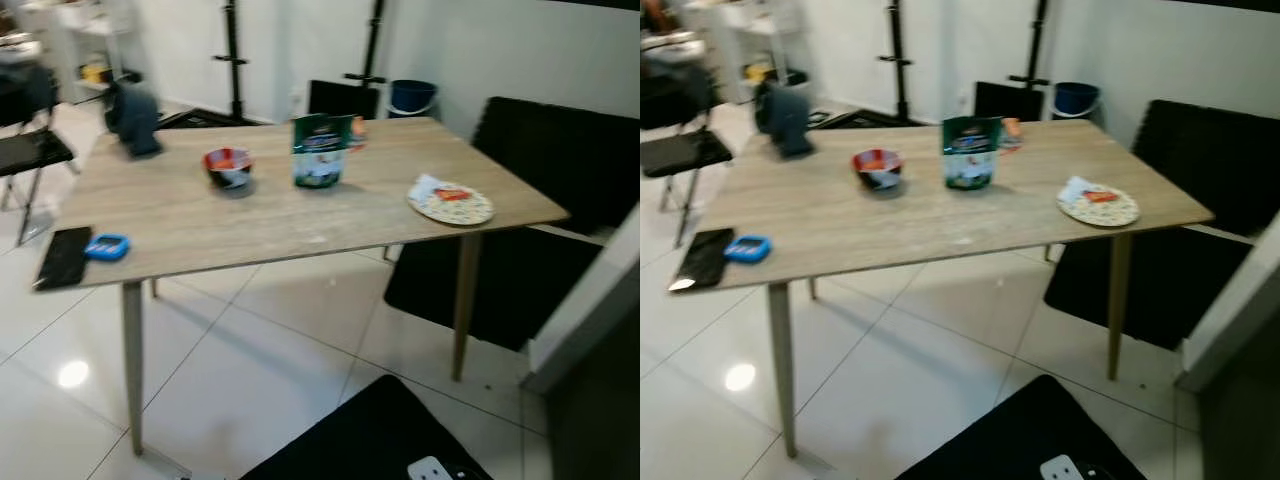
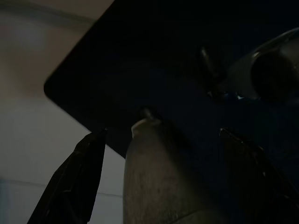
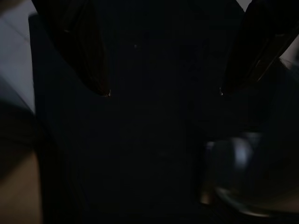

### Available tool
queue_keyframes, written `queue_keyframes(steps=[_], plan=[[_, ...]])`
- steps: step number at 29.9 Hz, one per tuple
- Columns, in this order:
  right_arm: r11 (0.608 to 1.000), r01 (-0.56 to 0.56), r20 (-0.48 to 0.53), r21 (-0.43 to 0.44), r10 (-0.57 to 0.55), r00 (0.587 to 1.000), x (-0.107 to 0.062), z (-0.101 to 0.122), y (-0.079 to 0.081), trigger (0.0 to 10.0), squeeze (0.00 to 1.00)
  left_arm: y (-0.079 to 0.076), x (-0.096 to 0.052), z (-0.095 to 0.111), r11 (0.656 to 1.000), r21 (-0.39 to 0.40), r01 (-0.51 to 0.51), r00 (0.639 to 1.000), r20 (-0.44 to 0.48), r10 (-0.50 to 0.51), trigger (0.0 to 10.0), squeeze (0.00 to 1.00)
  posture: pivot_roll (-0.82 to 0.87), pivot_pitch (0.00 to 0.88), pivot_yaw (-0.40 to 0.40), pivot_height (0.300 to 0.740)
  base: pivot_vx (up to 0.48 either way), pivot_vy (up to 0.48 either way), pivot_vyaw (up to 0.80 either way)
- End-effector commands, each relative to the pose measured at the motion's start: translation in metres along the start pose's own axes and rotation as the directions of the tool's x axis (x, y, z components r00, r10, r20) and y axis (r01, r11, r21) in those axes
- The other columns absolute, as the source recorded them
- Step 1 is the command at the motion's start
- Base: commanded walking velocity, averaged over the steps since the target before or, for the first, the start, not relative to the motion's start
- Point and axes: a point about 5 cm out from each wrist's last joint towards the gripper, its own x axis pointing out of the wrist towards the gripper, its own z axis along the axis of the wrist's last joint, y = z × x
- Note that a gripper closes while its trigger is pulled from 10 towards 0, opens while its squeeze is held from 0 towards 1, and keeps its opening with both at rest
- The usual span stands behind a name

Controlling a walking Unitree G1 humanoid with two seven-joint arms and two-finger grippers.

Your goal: Restocking fridge

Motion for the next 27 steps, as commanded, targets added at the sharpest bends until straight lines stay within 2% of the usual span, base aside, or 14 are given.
queue_keyframes(steps=[1, 5, 10, 14, 18, 24, 27], plan=[[1.0, -0.01, 0.006, 0.001, 0.01, 1.0, 0.001, 0.0, 0.004, 10.0, 0.0, 0.001, -0.001, -0.006, 1.0, 0.008, -0.001, 1.0, -0.025, 0.001, 10.0, 0.0, -0.05, 0.0, -0.024, 0.74, 0.0, 0.0, -0.8], [1.0, -0.006, 0.016, 0.023, 0.005, 1.0, 0.0, 0.0, 0.003, 10.0, 0.0, 0.002, -0.001, -0.006, 1.0, 0.011, -0.003, 1.0, -0.026, 0.003, 10.0, 0.0, -0.06, 0.0, -0.023, 0.74, 0.0, 0.0, -0.76], [1.0, -0.005, 0.026, 0.023, 0.005, 1.0, 0.0, 0.001, 0.003, 10.0, 0.0, 0.002, -0.001, -0.006, 1.0, 0.019, -0.004, 1.0, -0.026, 0.005, 10.0, 0.0, -0.06, 0.0, -0.024, 0.74, 0.0, 0.0, 0.0], [0.999, -0.015, 0.036, 0.032, 0.014, 0.999, 0.0, 0.0, 0.002, 10.0, 0.0, 0.002, -0.001, -0.007, 0.998, 0.056, -0.001, 0.999, -0.042, 0.003, 10.0, 0.0, -0.06, 0.0, -0.024, 0.74, 0.0, 0.0, 0.0], [0.998, -0.052, 0.057, 0.032, 0.05, 0.997, 0.0, 0.0, 0.004, 10.0, 0.0, 0.001, -0.001, -0.011, 0.998, 0.063, -0.004, 0.998, -0.055, 0.007, 10.0, 0.0, -0.06, 0.0, -0.024, 0.74, 0.0, 0.0, 0.0], [0.998, -0.052, 0.053, 0.037, 0.05, 0.997, 0.0, -0.002, 0.004, 10.0, 0.0, -0.001, -0.002, -0.016, 0.997, 0.071, -0.007, 0.997, -0.07, 0.012, 10.0, 0.0, -0.06, 0.0, -0.024, 0.74, 0.127, 0.0, 0.71], [0.999, -0.029, 0.045, 0.032, 0.028, 0.999, 0.0, -0.005, 0.001, 10.0, 0.0, -0.003, -0.001, -0.018, 0.998, 0.07, -0.004, 0.997, -0.073, 0.009, 10.0, 0.0, -0.06, 0.0, -0.025, 0.74, 0.28, 0.0, 0.0]])
